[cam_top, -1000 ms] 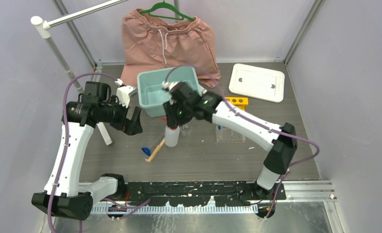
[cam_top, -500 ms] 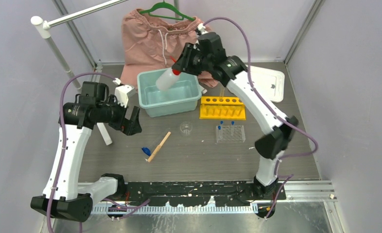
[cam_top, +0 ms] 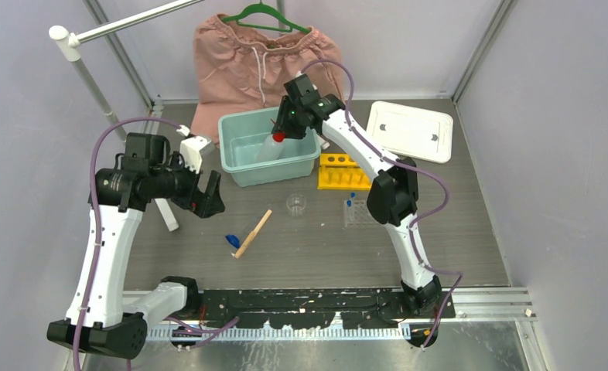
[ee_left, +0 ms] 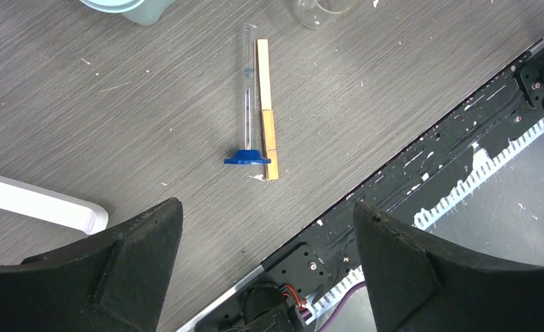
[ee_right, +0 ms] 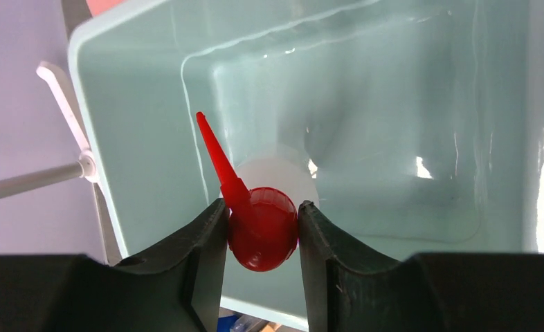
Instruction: Organize the chemistry lab equipment
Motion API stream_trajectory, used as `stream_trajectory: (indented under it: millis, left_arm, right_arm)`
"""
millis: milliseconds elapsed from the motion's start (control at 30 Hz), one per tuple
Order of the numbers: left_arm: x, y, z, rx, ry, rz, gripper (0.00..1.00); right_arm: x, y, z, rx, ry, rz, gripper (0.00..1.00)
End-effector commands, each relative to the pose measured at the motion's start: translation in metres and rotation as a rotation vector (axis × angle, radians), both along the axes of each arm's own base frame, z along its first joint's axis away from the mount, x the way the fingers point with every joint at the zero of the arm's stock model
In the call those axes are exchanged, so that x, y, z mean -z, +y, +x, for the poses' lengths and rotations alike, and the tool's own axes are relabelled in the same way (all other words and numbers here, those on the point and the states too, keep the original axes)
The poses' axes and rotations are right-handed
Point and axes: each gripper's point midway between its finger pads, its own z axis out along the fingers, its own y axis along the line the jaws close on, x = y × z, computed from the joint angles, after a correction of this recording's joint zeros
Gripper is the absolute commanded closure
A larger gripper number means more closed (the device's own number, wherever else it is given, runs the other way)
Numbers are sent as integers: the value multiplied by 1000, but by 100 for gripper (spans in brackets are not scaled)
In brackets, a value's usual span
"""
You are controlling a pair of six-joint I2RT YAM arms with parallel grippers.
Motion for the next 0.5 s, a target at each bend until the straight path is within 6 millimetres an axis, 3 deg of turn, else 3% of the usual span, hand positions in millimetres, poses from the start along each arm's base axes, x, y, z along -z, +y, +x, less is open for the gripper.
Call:
stream_trajectory:
  millis: [0,133,467]
  left_arm:
    - [-10,-4,0,6,-37,-31,7]
    - [-12,-4,0,7,-44,-34,6]
    - [-13,-5,-2,9,-52,-43,6]
  right_arm:
    - [-39,-2,16,52,-78,62,91]
    - [-12,-5,19,53,-19,16,83]
    - [3,11,27,39,42,151,81]
